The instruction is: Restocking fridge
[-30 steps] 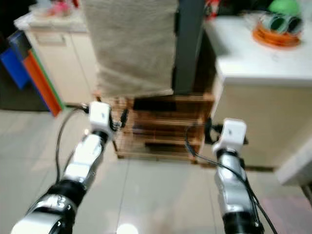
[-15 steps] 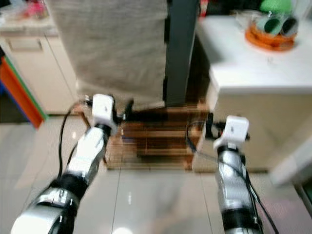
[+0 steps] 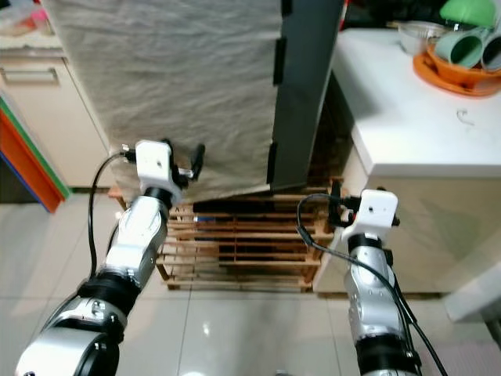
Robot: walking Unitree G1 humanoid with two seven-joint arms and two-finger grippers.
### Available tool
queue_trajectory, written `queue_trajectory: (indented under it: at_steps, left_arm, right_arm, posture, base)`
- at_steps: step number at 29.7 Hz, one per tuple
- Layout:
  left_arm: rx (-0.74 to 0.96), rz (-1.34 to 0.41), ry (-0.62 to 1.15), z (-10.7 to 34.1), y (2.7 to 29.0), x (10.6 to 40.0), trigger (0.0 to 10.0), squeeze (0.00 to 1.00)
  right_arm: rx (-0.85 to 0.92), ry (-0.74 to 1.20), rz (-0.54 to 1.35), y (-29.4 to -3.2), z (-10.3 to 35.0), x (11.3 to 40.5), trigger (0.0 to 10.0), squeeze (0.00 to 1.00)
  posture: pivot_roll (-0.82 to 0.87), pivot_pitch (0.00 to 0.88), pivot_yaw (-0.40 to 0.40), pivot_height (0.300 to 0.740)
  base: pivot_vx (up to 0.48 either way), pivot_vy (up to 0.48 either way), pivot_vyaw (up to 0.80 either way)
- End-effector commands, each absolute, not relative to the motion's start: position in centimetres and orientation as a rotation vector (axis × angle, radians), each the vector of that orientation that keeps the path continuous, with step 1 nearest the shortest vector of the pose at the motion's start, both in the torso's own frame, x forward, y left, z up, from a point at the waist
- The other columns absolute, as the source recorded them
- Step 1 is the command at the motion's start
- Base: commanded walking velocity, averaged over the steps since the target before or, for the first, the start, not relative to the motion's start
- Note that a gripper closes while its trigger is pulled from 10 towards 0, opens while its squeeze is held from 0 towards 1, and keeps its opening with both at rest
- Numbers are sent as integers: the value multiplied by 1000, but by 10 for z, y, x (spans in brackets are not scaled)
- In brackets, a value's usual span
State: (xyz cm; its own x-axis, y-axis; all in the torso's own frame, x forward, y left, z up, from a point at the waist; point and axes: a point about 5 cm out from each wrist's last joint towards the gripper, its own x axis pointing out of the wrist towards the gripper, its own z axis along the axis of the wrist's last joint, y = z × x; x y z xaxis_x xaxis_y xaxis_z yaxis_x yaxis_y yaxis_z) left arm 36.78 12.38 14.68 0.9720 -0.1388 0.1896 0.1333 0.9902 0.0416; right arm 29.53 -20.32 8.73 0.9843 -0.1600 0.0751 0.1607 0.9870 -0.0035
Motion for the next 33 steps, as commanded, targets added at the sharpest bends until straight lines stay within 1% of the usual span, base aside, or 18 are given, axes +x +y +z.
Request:
queue_trajectory:
  at_steps: [1, 4, 7, 12, 17, 24, 33]
  left_arm:
    - [20, -104, -154, 143, 133, 371, 10000, 0]
    - [36, -80, -121, 146, 140, 379, 10000, 0]
    - [33, -86, -81, 146, 134, 384, 10000, 0]
    - [38, -95, -67, 150, 130, 389, 10000, 0]
    - [-3, -116, -88, 171, 124, 400, 10000, 0]
    - [28, -152, -100, 179, 121, 403, 10000, 0]
    - [38, -133, -84, 177, 131, 404, 10000, 0]
  right_arm:
    - [-24, -88, -142, -201, 89, 294, 10000, 0]
    - [-22, -82, -139, -200, 87, 289, 10000, 0]
    - [-21, -67, -142, -201, 83, 284, 10000, 0]
    - [-27, -55, -137, -200, 80, 279, 10000, 0]
    - [-31, -30, -138, -201, 76, 268, 10000, 0]
    - [-39, -23, -138, -202, 76, 266, 10000, 0]
    - [-46, -7, -127, -202, 77, 266, 10000, 0]
  posture:
    - [31, 0, 27, 740]
    - [21, 0, 29, 740]
    - [17, 0, 27, 740]
    - [1, 3, 30, 740]
    - [-16, 37, 25, 740]
    - [-21, 51, 22, 740]
    - [-13, 51, 7, 740]
  base:
    - [0, 0, 0]
    - [0, 0, 0]
    - [0, 0, 0]
    - [0, 0, 0]
    - [0, 0, 0]
    - [0, 0, 0]
    - [0, 0, 0]
